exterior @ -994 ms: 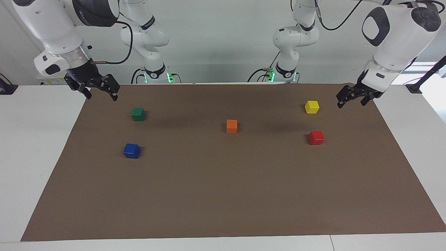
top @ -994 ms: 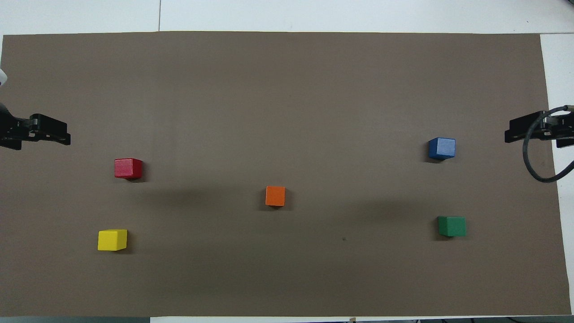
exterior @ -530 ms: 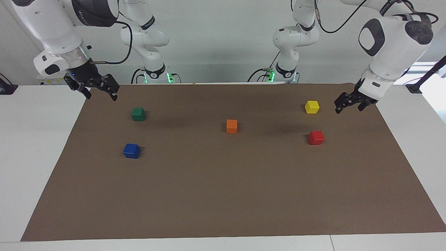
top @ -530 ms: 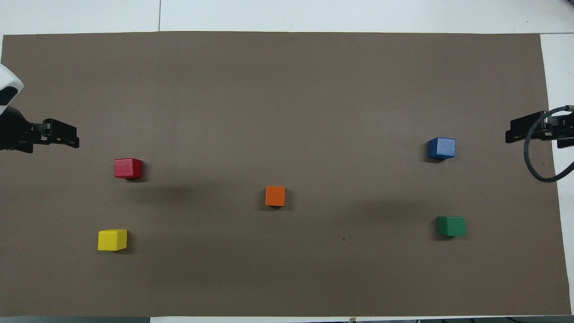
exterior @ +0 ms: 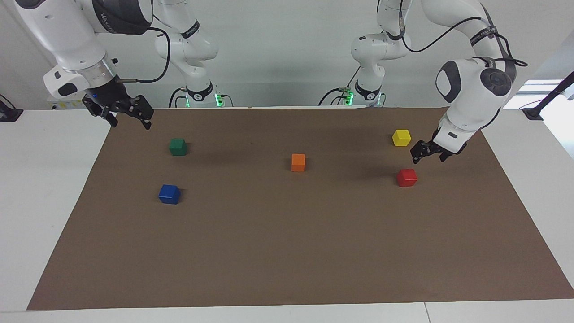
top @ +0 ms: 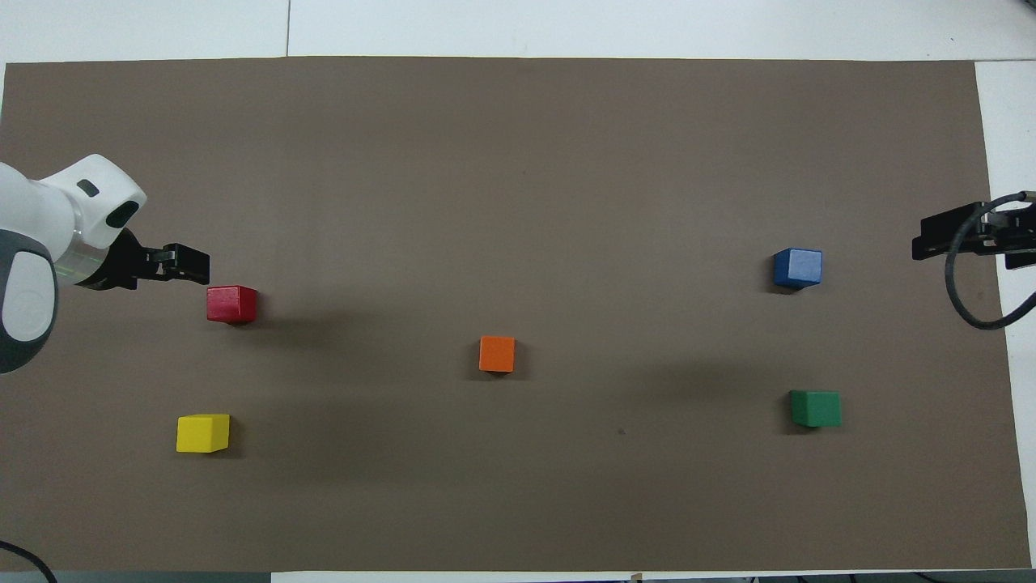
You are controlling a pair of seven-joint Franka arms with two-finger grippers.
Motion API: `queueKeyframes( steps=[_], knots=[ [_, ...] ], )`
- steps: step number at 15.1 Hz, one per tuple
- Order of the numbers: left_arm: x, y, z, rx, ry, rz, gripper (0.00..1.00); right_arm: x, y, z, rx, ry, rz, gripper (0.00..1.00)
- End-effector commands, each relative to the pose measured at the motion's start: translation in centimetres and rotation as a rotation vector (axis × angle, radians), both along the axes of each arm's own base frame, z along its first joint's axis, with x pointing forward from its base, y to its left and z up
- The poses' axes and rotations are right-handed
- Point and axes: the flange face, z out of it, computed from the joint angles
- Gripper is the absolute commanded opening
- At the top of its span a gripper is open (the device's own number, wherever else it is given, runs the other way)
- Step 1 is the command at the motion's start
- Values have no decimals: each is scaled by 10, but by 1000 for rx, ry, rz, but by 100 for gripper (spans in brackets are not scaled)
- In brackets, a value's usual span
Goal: Transfer red block to right arm and stack on blue block
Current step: 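Move the left gripper toward the red cube, then lower the left gripper over the red cube and close on it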
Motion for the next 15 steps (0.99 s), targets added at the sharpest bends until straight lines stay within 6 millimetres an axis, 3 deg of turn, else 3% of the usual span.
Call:
queueKeyframes(
  steps=[1,9,15],
  knots=[
    [3,-10,-32,4,9,-34,100,-9,-5,0,10,14,16,100],
    [-17,-3,-88,4,-12,-59,100,-9,-4,0,11,14,11,100],
    [-29,1,-117,1,-17,-53,100,-8,-1,0,14,11,18,100]
  ],
)
